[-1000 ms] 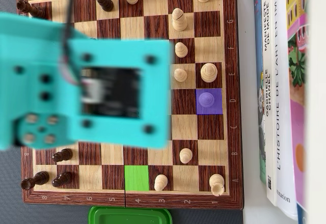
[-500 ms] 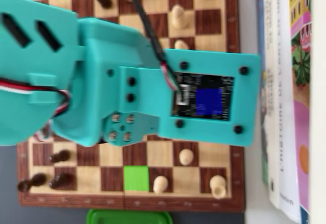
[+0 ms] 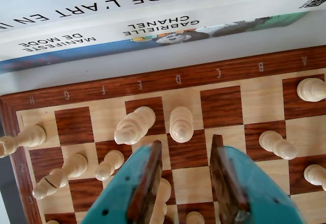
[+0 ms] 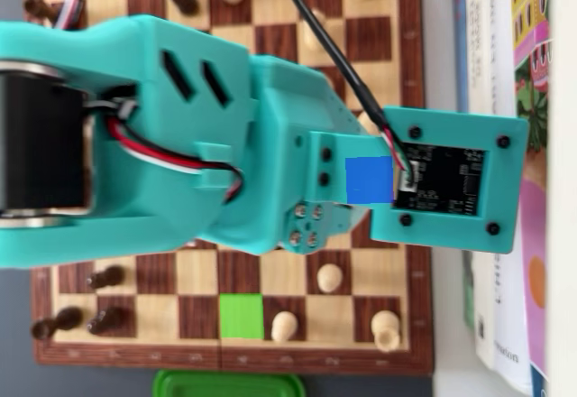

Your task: Play chess

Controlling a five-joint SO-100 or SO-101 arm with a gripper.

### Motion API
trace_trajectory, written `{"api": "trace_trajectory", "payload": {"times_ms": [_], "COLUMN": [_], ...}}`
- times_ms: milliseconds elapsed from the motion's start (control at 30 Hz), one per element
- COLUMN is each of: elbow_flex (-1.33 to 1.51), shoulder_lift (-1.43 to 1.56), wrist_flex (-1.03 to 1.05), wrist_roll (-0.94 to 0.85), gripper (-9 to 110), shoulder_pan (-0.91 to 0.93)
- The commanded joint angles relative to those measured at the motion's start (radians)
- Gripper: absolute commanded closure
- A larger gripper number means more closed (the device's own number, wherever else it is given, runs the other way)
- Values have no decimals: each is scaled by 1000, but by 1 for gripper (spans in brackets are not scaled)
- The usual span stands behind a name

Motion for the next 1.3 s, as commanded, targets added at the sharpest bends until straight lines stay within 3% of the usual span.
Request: {"api": "trace_trajectory", "payload": {"times_ms": [0,1267], "elbow_flex": [-74,-141], "shoulder_lift": [-11,-178], "wrist_flex": [0,20], "wrist_roll": [8,-2], "gripper": [86,86], "shoulder_pan": [14,14]}}
